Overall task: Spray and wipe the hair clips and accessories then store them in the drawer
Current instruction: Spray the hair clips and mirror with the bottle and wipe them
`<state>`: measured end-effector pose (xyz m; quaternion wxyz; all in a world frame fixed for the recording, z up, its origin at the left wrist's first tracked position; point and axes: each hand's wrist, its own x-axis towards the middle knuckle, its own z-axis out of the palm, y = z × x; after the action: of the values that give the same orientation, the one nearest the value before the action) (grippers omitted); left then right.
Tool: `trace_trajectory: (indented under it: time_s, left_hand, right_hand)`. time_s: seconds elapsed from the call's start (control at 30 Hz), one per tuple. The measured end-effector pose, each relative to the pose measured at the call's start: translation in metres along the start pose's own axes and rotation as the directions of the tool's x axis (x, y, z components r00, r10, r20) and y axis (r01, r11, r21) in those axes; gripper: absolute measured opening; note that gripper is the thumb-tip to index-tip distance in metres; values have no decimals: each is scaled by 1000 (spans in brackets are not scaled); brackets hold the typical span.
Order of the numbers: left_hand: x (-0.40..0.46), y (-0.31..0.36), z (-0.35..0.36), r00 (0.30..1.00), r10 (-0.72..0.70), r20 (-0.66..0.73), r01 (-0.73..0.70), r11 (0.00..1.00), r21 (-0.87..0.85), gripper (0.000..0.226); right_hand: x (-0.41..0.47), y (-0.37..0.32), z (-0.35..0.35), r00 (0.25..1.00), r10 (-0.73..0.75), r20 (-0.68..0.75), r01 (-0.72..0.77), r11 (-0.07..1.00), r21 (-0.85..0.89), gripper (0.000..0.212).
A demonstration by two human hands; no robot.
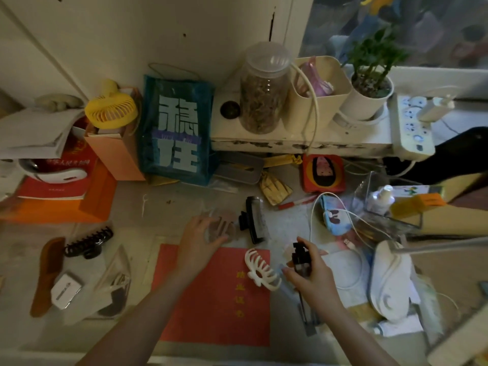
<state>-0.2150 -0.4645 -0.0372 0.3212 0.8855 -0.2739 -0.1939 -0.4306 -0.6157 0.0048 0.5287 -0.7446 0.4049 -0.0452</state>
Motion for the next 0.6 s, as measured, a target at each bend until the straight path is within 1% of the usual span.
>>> trace_trajectory:
  time_s: [0.1, 0.17, 0.23, 0.33, 0.43, 0.6]
  left_hand:
    - [-23, 11, 25, 999, -1, 44, 0, 1000, 13, 39]
    - [-37, 18, 44, 996, -37, 84, 37, 999, 6, 35]
    - [-51, 24, 61, 986, -110, 126, 115, 993, -33, 33]
    - [-66, 27, 78, 953, -240, 187, 257, 964, -72, 32]
    - [-73, 26, 88, 931, -317, 183, 340, 934, -107, 35]
    - [-75, 29, 94, 911, -385, 148, 404, 906, -131, 30]
  right_hand:
    - [-11, 10, -8, 1000, 2, 7, -2, 1000, -1, 69]
    - [-18, 17, -15, 1000, 15, 11, -15, 1000, 10, 70]
    - [-25, 24, -21, 1000, 25, 2, -25, 1000, 10, 66]
    - [-34, 33, -30, 999, 37, -16, -37, 999, 5, 60]
    - [-41, 38, -37, 999, 35, -19, -35, 999, -26, 60]
    - [-46, 45, -44, 999, 51, 9, -51, 998, -38, 61]
